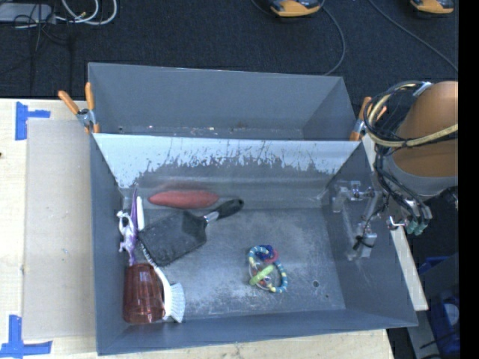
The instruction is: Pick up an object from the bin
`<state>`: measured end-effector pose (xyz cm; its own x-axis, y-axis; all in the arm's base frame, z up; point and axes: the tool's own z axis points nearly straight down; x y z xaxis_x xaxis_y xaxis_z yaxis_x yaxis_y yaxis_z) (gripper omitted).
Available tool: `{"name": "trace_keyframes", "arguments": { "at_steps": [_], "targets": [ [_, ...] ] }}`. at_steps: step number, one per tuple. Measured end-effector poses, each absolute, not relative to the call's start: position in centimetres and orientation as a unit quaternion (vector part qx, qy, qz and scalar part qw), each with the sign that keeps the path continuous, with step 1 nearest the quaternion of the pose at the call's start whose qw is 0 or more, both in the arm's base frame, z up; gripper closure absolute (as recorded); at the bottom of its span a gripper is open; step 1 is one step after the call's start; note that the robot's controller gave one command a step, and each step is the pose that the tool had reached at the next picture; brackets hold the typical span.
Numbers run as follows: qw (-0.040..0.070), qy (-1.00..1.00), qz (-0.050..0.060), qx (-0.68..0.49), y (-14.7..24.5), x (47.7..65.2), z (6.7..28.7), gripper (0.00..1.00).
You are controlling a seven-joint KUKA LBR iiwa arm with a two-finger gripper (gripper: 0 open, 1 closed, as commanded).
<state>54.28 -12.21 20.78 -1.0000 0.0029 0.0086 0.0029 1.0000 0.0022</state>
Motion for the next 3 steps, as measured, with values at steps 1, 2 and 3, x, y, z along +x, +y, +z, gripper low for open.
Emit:
{"name": "trace_keyframes", "arguments": {
  "at_steps": [1,2,3],
  "targets": [
    [0.001,-1.0,0.0,0.0,-12.2,54.4,21.2,0.0],
    [0.004,-1.0,-0.001,0.028,-11.3,55.0,24.7,0.0],
    [-0.006,-0.999,0.001,0.034,-7.7,57.1,22.9,0.0]
  ]
}}
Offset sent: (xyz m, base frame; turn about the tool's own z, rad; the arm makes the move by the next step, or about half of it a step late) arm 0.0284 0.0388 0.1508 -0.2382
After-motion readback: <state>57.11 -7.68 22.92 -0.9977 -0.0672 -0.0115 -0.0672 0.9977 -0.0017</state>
